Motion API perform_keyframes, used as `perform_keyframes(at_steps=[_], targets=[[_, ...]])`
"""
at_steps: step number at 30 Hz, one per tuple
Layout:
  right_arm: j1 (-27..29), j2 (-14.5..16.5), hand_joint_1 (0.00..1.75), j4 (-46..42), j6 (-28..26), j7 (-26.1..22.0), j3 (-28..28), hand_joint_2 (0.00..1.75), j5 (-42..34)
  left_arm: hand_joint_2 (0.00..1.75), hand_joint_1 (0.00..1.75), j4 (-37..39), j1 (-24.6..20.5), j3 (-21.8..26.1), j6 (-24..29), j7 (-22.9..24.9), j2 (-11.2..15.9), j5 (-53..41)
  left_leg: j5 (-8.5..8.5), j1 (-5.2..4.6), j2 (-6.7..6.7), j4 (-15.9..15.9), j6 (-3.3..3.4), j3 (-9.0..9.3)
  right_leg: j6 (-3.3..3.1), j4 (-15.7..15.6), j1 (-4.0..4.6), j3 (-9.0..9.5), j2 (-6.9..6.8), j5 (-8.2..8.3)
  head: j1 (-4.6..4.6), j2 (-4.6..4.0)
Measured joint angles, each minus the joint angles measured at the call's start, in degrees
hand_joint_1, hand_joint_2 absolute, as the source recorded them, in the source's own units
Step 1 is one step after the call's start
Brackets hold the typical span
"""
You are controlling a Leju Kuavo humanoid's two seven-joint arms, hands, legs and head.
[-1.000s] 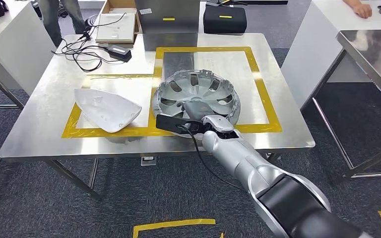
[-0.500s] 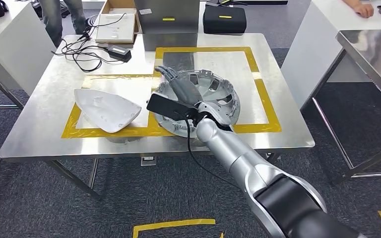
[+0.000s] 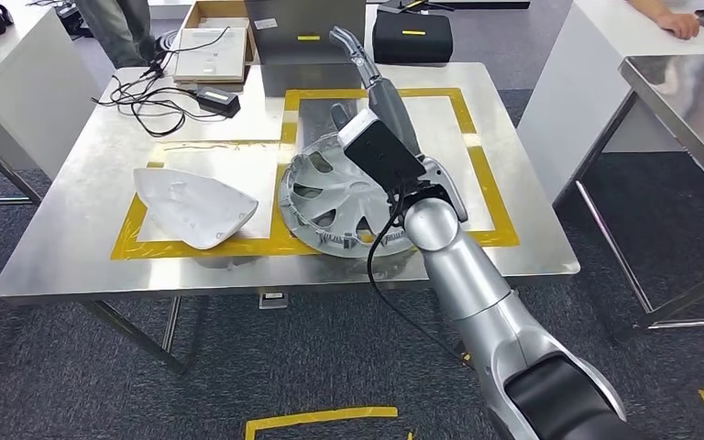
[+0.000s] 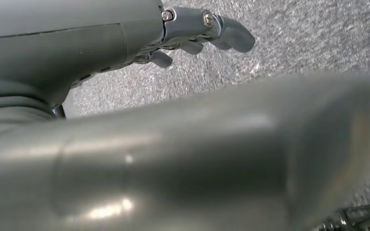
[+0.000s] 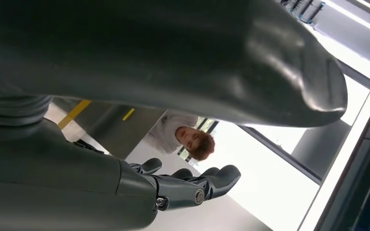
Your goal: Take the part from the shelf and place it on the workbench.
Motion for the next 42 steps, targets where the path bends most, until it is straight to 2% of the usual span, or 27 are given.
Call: perform_keyframes(at_steps=[1,3,6,7,9,11,12,13,14,16,18,20,22,23,24,26,27,28,29,31,33,34,37,38,39,41,42], targets=[[0.0,-0.1,0.00,-0.4,0.0,0.0,0.0,0.00,0.0,0.00,0.00,0.0,0.0,0.0,0.0,0.0,0.0,0.0,-0.23,0.06,-0.02,0.5,-0.44,-0.14,0.12,-3.4,-0.09,1.47,0.00,1.68,0.02,0.00],[0.1,-0.4,0.00,-1.2,-0.2,-0.1,-0.1,0.00,-0.4,0.00,0.00,0.0,-0.1,0.0,0.0,0.0,0.1,0.0,-0.40,0.01,-0.11,1.2,-1.49,-0.36,-0.39,-7.2,-0.12,3.06,0.16,3.31,-0.01,0.00],[0.3,-0.7,0.00,-2.1,-0.7,-0.8,-0.3,0.00,-2.5,0.00,0.00,0.0,0.0,0.0,0.0,0.1,0.0,0.0,0.05,0.19,-0.16,1.0,-2.89,-0.52,-2.01,-7.3,0.20,2.65,0.30,3.89,-0.12,0.00],[0.4,-0.8,0.00,-2.7,-0.7,-1.1,-0.4,0.00,-3.6,0.00,0.00,0.0,0.1,0.0,0.0,0.2,0.0,0.0,-0.48,0.30,-0.07,1.4,-3.16,-0.82,-2.53,-7.4,0.22,2.53,0.27,4.20,-0.14,0.00],[0.8,-1.2,0.00,-4.4,-0.4,-2.0,-0.5,0.00,-5.5,0.00,0.00,0.1,0.1,0.0,0.0,0.1,-0.1,0.0,-3.82,0.34,0.13,5.6,-3.34,-2.51,-3.38,-7.6,0.21,2.28,0.15,4.78,-0.22,0.00],[2.0,-1.8,0.00,-6.7,-0.3,-2.5,-0.6,0.00,-6.4,0.00,0.00,0.1,0.1,0.0,0.1,0.0,-0.2,0.0,-8.11,0.21,0.16,12.9,-3.32,-4.93,-3.80,-7.6,0.48,1.77,0.00,5.17,-0.25,0.00],[2.7,-2.1,0.00,-7.8,-0.4,-2.6,-0.6,0.00,-6.4,0.00,0.00,0.1,0.1,0.0,0.1,-0.1,-0.2,0.0,-9.25,0.13,0.16,15.5,-3.27,-5.59,-3.90,-7.5,0.65,1.48,-0.06,5.36,-0.25,0.00],[3.4,-2.3,0.00,-8.9,-0.6,-2.7,-0.6,0.00,-6.3,0.00,0.00,0.1,0.2,0.0,0.1,-0.1,-0.2,0.0,-9.46,0.05,0.16,16.3,-3.13,-5.35,-3.95,-7.5,0.81,1.16,-0.09,5.58,-0.23,0.00],[4.1,-2.5,0.00,-10.0,-0.9,-2.7,-0.6,0.00,-6.1,0.00,0.00,0.1,0.2,0.0,0.1,-0.2,-0.2,0.0,-8.71,-0.05,0.16,14.8,-2.88,-3.96,-3.94,-7.5,0.95,0.86,-0.09,5.81,-0.24,0.00],[4.9,-2.7,0.00,-11.9,-1.5,-2.5,-0.4,0.00,-5.7,0.00,0.00,0.1,0.2,0.0,0.2,-0.4,-0.2,0.1,-6.61,-0.35,0.17,7.6,-2.12,0.83,-3.72,-7.4,1.09,0.37,-0.08,6.28,-0.22,0.00],[5.5,-2.9,0.00,-13.3,-2.1,-2.2,-0.3,0.00,-5.4,0.00,0.00,0.1,0.1,0.1,0.2,-0.7,-0.2,0.2,-5.61,-0.84,0.17,2.3,-1.44,3.92,-3.20,-7.4,1.19,0.12,-0.10,6.68,-0.21,0.00],[6.0,-3.1,0.00,-14.2,-2.4,-2.1,-0.1,0.00,-5.3,0.00,0.00,0.1,0.3,0.3,0.4,-1.1,-0.2,0.7,-5.21,-1.21,0.10,1.5,-0.89,4.14,-2.48,-7.6,1.17,0.05,-0.15,7.17,-0.21,0.00],[6.5,-3.2,0.00,-14.8,-2.5,-2.2,0.1,0.00,-5.3,0.00,0.00,0.1,0.8,0.9,0.8,-1.8,-0.3,1.7,-4.36,-1.01,0.17,1.2,-0.14,3.83,-1.76,-7.4,1.07,-0.26,-0.14,6.88,-0.16,0.00],[6.7,-3.3,0.00,-15.0,-2.5,-2.2,0.3,0.00,-5.3,0.00,0.00,0.1,1.1,1.2,1.2,-2.2,-0.3,2.3,-3.84,-0.87,0.26,1.0,0.26,3.52,-1.47,-6.3,1.03,-0.78,-0.11,5.63,-0.07,0.00],[6.9,-3.3,0.00,-15.3,-2.6,-2.0,0.5,0.00,-5.2,0.00,0.00,0.1,1.4,1.6,1.5,-2.5,-0.4,2.7,-3.33,-0.73,0.36,0.9,0.58,3.08,-1.23,-4.1,0.96,-1.63,-0.09,3.54,0.02,0.00],[8.0,-3.1,0.00,-16.0,-2.6,-1.5,1.1,0.00,-4.5,0.00,0.00,0.1,2.2,2.3,2.1,-2.8,-0.5,3.4,-2.44,-0.74,0.49,0.9,0.93,1.87,-0.83,2.9,0.83,-3.81,-0.08,-1.53,0.16,0.00],[8.9,-2.9,0.00,-16.5,-2.7,-1.1,1.4,0.00,-3.9,0.00,0.00,0.1,2.6,2.5,2.2,-2.9,-0.6,3.5,-1.98,-0.74,0.51,0.9,0.95,1.22,-0.67,5.9,0.77,-4.41,-0.08,-3.12,0.17,0.00],[10.0,-2.7,0.00,-17.3,-2.8,-0.8,1.6,0.00,-3.2,0.00,0.00,0.1,2.9,2.8,2.4,-3.0,-0.8,3.6,-1.50,-0.73,0.52,0.9,0.92,0.55,-0.57,7.3,0.72,-4.18,-0.08,-3.62,0.17,0.00],[11.0,-2.6,0.00,-18.1,-2.9,-0.6,1.7,0.00,-2.5,0.00,0.00,0.1,3.3,2.9,2.6,-3.1,-1.0,3.5,-1.03,-0.71,0.50,1.0,0.84,-0.11,-0.53,6.7,0.67,-2.93,-0.09,-3.01,0.18,0.00],[12.4,-2.5,0.00,-19.9,-3.2,-0.2,1.8,0.00,-1.2,0.00,0.00,0.1,3.8,3.0,2.8,-3.5,-1.3,3.0,-0.12,-0.67,0.45,1.2,0.49,-1.33,-0.63,0.0,0.58,2.24,-0.10,-0.79,0.19,0.00],[13.7,-2.5,0.00,-21.9,-3.7,0.1,1.7,0.00,-0.1,0.00,0.00,0.1,3.9,3.0,2.9,-3.6,-1.6,2.1,0.75,-0.69,0.28,1.4,-0.21,-2.01,-1.24,-6.3,0.87,6.52,-0.01,0.17,0.18,0.00],[14.5,-2.5,0.00,-22.9,-4.0,0.2,1.4,0.00,0.4,0.00,0.00,0.1,3.8,3.0,2.8,-3.5,-1.6,1.6,1.16,-0.70,0.21,1.3,-0.63,-2.09,-1.70,-7.8,1.04,7.31,0.05,0.09,0.26,0.00],[16.7,-2.6,0.00,-25.1,-4.3,0.3,0.5,0.00,1.4,0.00,0.00,0.1,3.6,2.9,2.6,-3.1,-1.8,0.7,2.00,-0.51,0.10,0.9,-1.86,-2.21,-3.18,-8.4,1.25,6.46,0.00,1.24,0.52,0.00],[17.2,-2.7,0.00,-25.7,-4.3,0.3,0.3,0.00,1.5,0.00,0.00,0.1,3.5,2.9,2.5,-3.0,-1.8,0.5,0.86,-0.43,0.09,1.5,-2.13,-2.58,-3.65,-8.7,1.18,6.00,-0.06,1.97,0.49,0.00],[17.7,-2.7,0.00,-26.2,-4.3,0.3,0.1,0.00,1.6,0.00,0.00,0.1,3.4,2.8,2.5,-2.8,-1.8,0.4,-1.36,-0.38,0.09,3.2,-2.34,-3.21,-4.04,-8.9,1.04,5.39,-0.13,2.78,0.43,0.00],[18.5,-2.7,0.00,-26.9,-4.3,0.2,-0.1,0.00,1.8,0.00,0.00,0.1,3.2,2.8,2.3,-2.7,-1.9,0.3,-7.38,-0.33,0.12,9.6,-2.63,-4.69,-4.38,-8.9,1.02,3.90,-0.14,4.15,0.33,0.00],[18.9,-2.7,0.00,-27.0,-4.3,0.2,-0.2,0.00,1.9,0.00,0.00,0.1,3.1,2.8,2.3,-2.6,-2.0,0.3,-9.33,-0.32,0.13,13.0,-2.75,-5.14,-4.40,-8.9,1.08,3.11,-0.17,4.80,0.32,0.00]])
